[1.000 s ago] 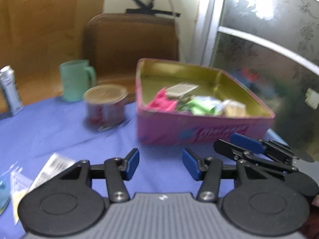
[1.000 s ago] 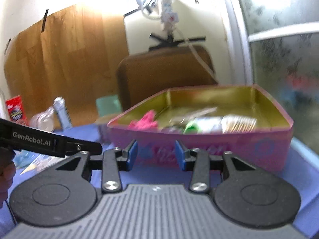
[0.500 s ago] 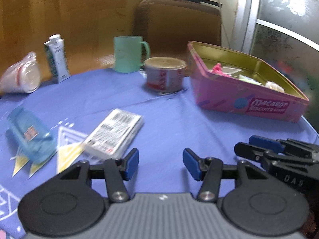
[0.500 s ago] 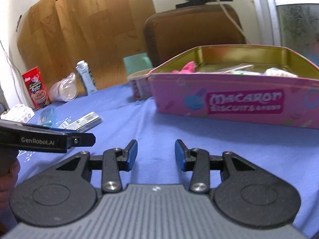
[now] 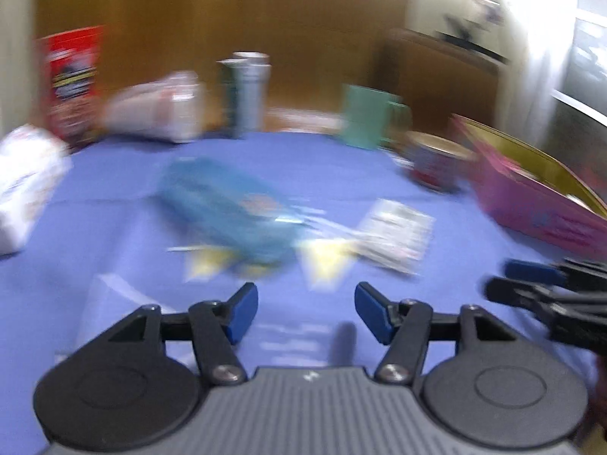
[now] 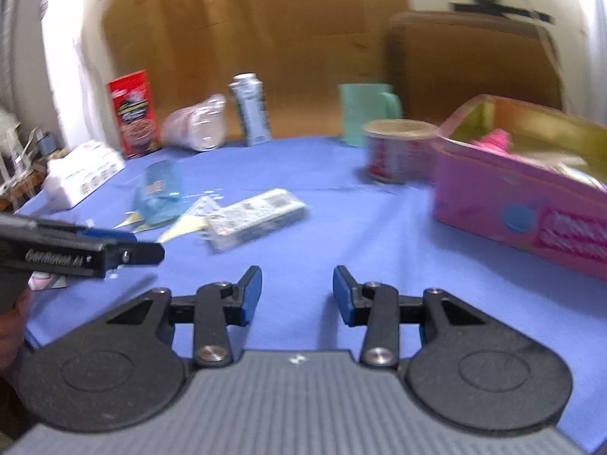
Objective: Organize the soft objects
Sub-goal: 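Grasp the light-blue plastic case on the table with the left gripper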
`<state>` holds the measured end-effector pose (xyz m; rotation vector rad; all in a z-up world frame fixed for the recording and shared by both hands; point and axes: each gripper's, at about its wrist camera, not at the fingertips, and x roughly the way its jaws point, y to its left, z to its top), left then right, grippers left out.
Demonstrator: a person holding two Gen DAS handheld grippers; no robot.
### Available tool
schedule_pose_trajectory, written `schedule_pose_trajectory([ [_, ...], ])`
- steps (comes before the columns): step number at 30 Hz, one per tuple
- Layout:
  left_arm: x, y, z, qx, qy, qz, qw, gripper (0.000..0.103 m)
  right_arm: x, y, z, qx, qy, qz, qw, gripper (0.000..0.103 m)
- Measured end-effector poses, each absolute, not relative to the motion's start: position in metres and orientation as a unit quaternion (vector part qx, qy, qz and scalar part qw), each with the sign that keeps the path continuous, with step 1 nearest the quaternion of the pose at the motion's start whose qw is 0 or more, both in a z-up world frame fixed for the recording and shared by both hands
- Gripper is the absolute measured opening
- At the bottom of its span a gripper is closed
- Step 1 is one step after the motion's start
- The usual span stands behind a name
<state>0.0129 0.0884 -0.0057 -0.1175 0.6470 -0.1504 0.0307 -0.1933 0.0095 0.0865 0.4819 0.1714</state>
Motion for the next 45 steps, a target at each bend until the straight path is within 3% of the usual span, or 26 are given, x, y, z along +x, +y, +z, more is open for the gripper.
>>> schedule_pose_trajectory([
  [4, 0.021, 0.136, -0.010, -0.100, 0.306, 0.010, 0.947, 0.058, 0.055, -0.164, 0.023, -0.002, 0.230, 0.134, 0.964, 0.047],
  [7, 0.017, 0.156, -0.016, -0.112, 0.278, 0.065, 0.952, 0.058, 0.083, -0.134, 0.028, -0.020, 0.232, 0.168, 0.958, 0.062],
  [14, 0.011, 0.166, -0.013, -0.157, 0.262, 0.060, 0.950, 0.060, 0.153, -0.074, 0.024, -0.040, 0.270, 0.218, 0.937, 0.064],
  [17, 0.009, 0.166, -0.012, -0.163, 0.261, 0.056, 0.950, 0.062, 0.164, -0.066, 0.017, -0.051, 0.285, 0.225, 0.930, 0.058],
  [23, 0.012, 0.174, -0.015, -0.174, 0.260, 0.038, 0.949, 0.072, 0.114, -0.084, 0.021, -0.076, 0.281, 0.269, 0.918, 0.057],
  [28, 0.012, 0.167, -0.013, -0.174, 0.270, 0.001, 0.947, 0.074, 0.050, -0.139, 0.017, -0.105, 0.274, 0.296, 0.909, 0.057],
  [33, 0.015, 0.127, -0.009, -0.194, 0.292, -0.120, 0.929, 0.073, 0.004, -0.207, 0.012, -0.090, 0.275, 0.230, 0.929, 0.058],
  [38, 0.018, 0.053, 0.001, -0.140, 0.309, -0.224, 0.914, 0.074, -0.023, -0.251, 0.006, -0.064, 0.274, 0.150, 0.948, 0.066],
  [45, 0.016, 0.021, 0.002, -0.120, 0.348, -0.221, 0.903, 0.078, -0.025, -0.252, 0.000, -0.053, 0.261, 0.159, 0.951, 0.066],
])
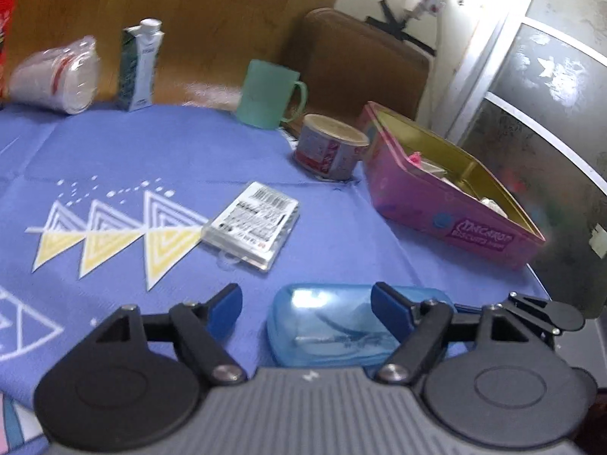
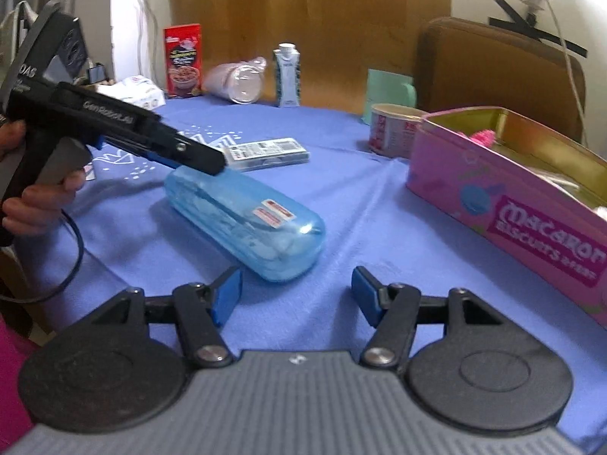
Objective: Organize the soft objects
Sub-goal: 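Grasp the light-blue plastic case on the table with the left gripper, then carry the blue case into the pink tin and open the left gripper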
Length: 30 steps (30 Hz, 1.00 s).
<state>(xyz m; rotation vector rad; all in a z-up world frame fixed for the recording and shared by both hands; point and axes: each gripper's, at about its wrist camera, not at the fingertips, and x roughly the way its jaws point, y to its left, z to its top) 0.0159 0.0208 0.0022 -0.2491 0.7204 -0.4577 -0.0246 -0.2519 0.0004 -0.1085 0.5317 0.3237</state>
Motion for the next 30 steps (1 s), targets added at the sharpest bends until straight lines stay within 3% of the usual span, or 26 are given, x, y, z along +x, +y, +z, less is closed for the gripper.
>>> schedule_pose_trajectory([
  [4, 0.012, 0.031, -0.003, -0.151, 0.362, -0.221, 0.893, 0.078, -0.012, -0.248, 0.000, -0.053, 0.257, 0.173, 0.949, 0.067],
  [7, 0.018, 0.030, -0.005, -0.169, 0.363, -0.247, 0.882, 0.064, -0.005, -0.249, -0.002, -0.040, 0.253, 0.189, 0.948, 0.065],
  [16, 0.042, -0.029, 0.032, -0.111, 0.335, -0.278, 0.893, 0.064, -0.018, -0.276, 0.005, -0.011, 0.223, 0.142, 0.964, 0.064],
  [27, 0.139, -0.167, 0.091, -0.087, 0.265, -0.355, 0.892, 0.062, 0.001, -0.384, 0.058, 0.016, 0.169, 0.003, 0.985, 0.064],
  [30, 0.170, -0.201, 0.084, -0.095, 0.263, -0.347, 0.895, 0.071, 0.026, -0.418, 0.057, 0.038, 0.185, -0.027, 0.982, 0.064],
])
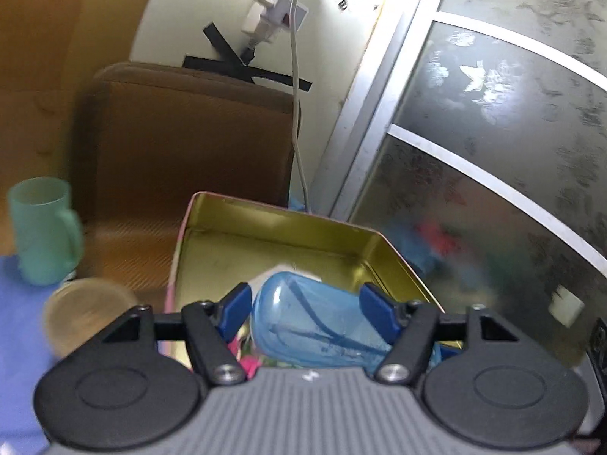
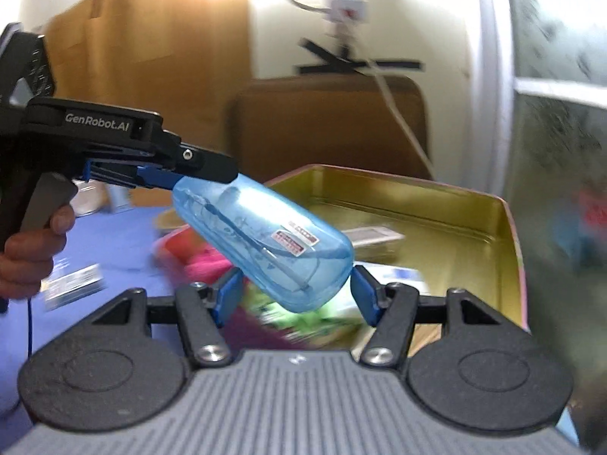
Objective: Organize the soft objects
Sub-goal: 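Carry the blue case into the pink tin and open the left gripper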
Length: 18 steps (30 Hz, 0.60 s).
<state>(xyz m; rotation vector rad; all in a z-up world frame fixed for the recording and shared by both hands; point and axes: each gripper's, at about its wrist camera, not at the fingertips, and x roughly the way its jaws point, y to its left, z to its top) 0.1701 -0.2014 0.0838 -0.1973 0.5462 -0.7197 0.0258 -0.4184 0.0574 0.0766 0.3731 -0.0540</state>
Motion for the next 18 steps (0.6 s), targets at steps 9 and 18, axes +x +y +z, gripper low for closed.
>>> schedule_pose_trajectory([
  [9, 0.173, -0.214, 0.050, -0.075, 0.292, -0.295, 0.906, 0.073, 0.032, -0.443, 0.034, 0.025, 0.179, -0.148, 0.972, 0.064],
  [18, 0.118, -0.183, 0.052, -0.051, 0.268, -0.299, 0.914, 0.073, 0.002, -0.422, 0.027, 0.066, 0.152, -0.154, 0.974, 0.064],
])
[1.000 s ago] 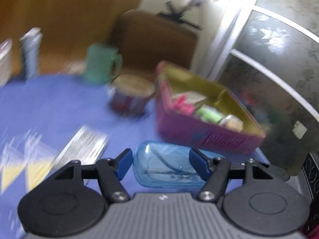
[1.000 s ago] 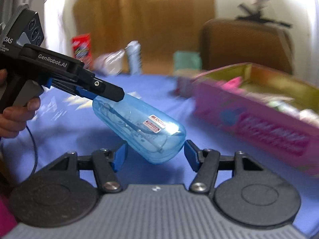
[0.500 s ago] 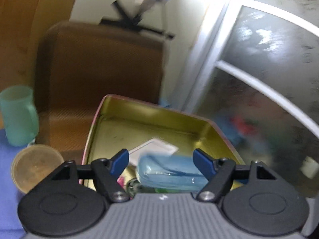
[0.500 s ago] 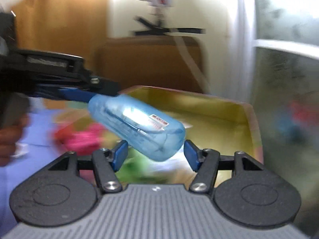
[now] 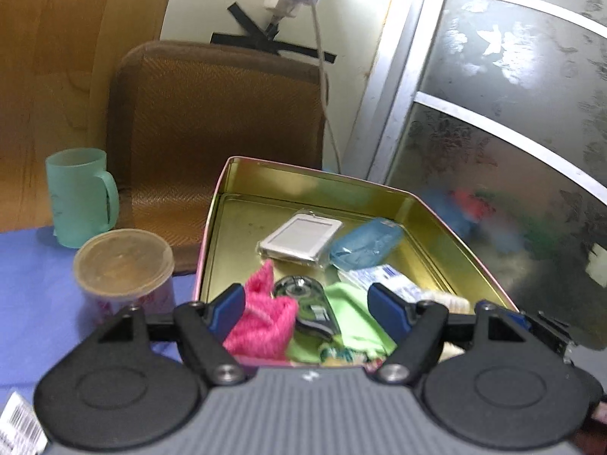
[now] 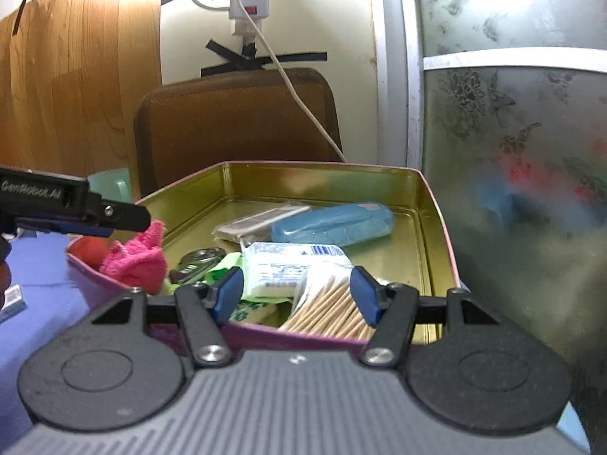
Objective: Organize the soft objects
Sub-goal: 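Carry the blue case into the pink tin and open the left gripper, then grasp the white barcode-labelled plastic box with the left gripper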
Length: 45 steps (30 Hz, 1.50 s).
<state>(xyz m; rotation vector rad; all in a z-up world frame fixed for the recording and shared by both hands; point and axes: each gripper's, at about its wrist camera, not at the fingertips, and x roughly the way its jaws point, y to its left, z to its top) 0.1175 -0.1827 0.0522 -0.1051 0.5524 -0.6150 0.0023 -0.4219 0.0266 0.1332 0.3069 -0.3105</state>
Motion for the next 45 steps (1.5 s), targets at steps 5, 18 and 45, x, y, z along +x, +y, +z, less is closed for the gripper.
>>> schedule_pose_trajectory([
  [5, 0.082, -0.168, 0.052, -0.022, 0.250, -0.296, 0.922, 0.073, -0.014, -0.401, 0.028, 0.079, 0.128, -0.157, 0.976, 0.065],
  [18, 0.053, -0.112, 0.026, 0.003, 0.292, -0.224, 0.930, 0.073, -0.027, -0.338, 0.017, 0.094, 0.158, -0.116, 0.976, 0.065],
  [45, 0.025, 0.107, -0.016, -0.167, 0.276, -0.032, 0.946, 0.074, 0.105, -0.168, 0.013, 0.025, 0.295, 0.109, 0.949, 0.088],
])
